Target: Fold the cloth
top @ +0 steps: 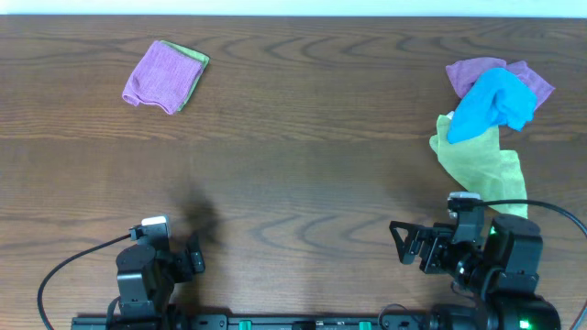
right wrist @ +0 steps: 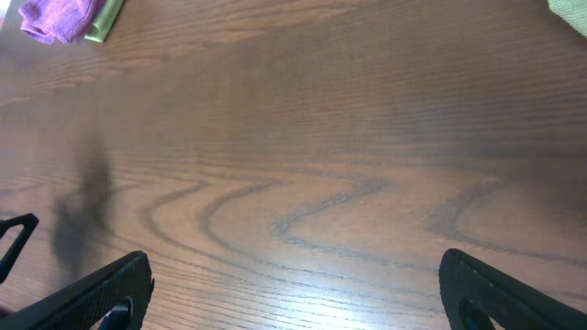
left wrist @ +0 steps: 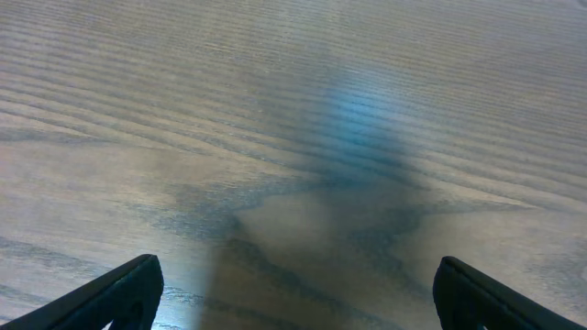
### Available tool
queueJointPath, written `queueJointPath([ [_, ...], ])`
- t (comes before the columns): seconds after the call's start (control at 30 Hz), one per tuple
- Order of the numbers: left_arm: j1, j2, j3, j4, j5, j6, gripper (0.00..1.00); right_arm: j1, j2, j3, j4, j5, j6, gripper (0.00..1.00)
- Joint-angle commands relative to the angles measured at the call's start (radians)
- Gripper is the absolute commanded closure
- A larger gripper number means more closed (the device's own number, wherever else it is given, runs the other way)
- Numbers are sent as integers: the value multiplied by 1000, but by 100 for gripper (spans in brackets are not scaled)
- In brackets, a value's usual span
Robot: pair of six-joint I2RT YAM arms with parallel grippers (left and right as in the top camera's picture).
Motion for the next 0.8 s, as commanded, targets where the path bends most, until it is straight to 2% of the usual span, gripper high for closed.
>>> queueJointPath([
  [0.0, 0, -8, -24, -12, -4, 21, 5, -5, -3, 0, -1, -11, 7, 1],
  [0.5, 0, -8, -24, -12, -4, 21, 5, -5, -4, 0, 0, -10, 7, 1],
  [0.67, 0, -8, -24, -12, -4, 21, 5, 6, -6, 0, 22, 156, -18, 1],
  [0.77, 0, -8, -24, -12, -4, 21, 5, 37, -17, -8, 80, 217, -132, 1],
])
